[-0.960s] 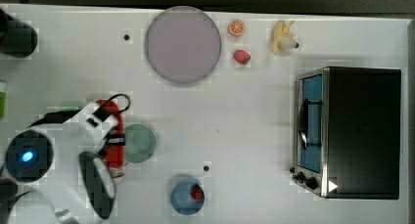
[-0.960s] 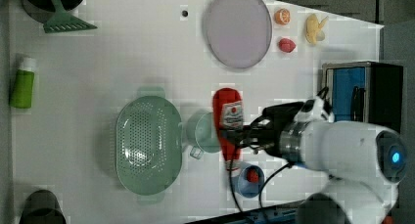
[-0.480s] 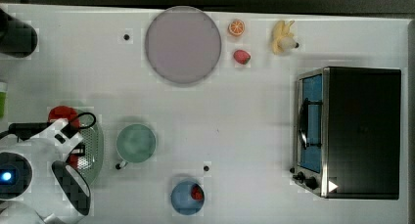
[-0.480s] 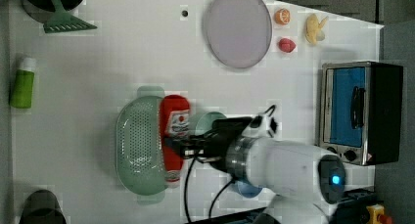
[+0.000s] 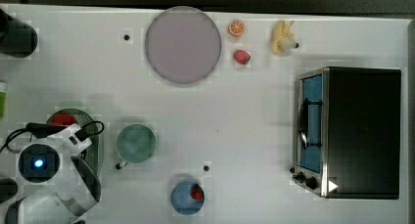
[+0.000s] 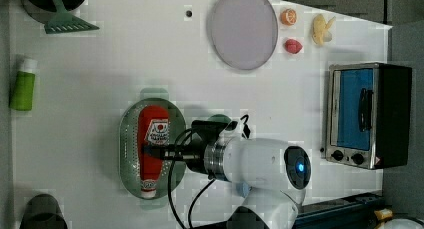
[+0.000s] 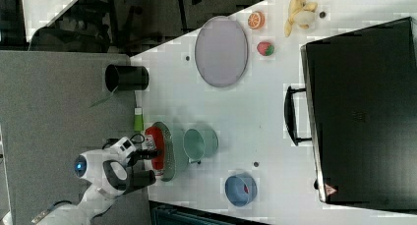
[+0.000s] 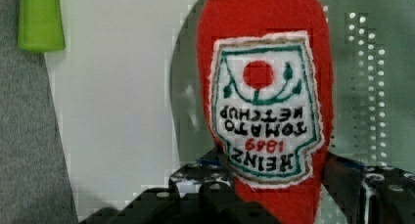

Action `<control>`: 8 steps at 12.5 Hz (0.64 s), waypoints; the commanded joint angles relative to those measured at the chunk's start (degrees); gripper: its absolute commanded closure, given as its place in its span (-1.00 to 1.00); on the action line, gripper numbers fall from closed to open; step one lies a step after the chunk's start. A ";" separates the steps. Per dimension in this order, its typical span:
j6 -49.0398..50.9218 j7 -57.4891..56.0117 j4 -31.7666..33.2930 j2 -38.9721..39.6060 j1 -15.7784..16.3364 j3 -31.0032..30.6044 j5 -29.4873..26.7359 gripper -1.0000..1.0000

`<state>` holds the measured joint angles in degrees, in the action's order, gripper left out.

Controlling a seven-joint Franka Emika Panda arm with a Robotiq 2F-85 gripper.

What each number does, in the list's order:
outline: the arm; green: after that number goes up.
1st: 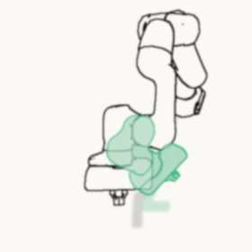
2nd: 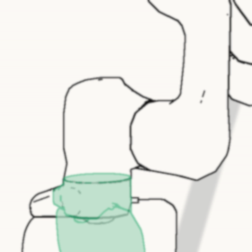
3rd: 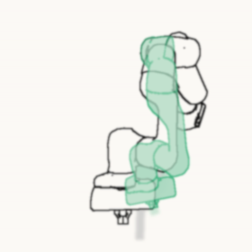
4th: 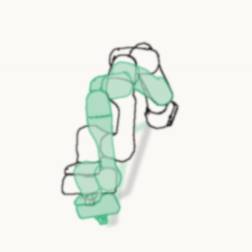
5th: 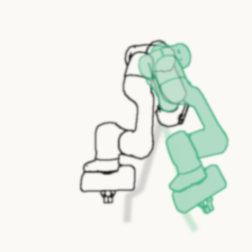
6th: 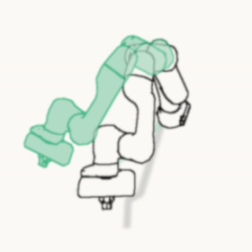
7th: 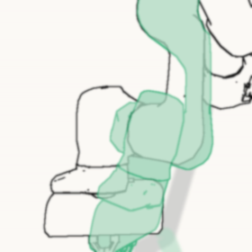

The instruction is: Pick Ketchup from the table and place it in strainer.

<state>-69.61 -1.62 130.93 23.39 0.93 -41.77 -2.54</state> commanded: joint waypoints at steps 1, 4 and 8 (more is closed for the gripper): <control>-1.29 2.60 -0.92 -0.83 -0.56 0.52 0.00 -0.82; 0.05 3.31 -1.12 -4.72 -1.99 1.20 -0.60 -1.00; 7.93 3.52 -1.19 -13.79 -8.80 2.26 -0.76 -1.00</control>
<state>-61.32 -0.91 130.93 12.44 -4.72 -40.79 -2.65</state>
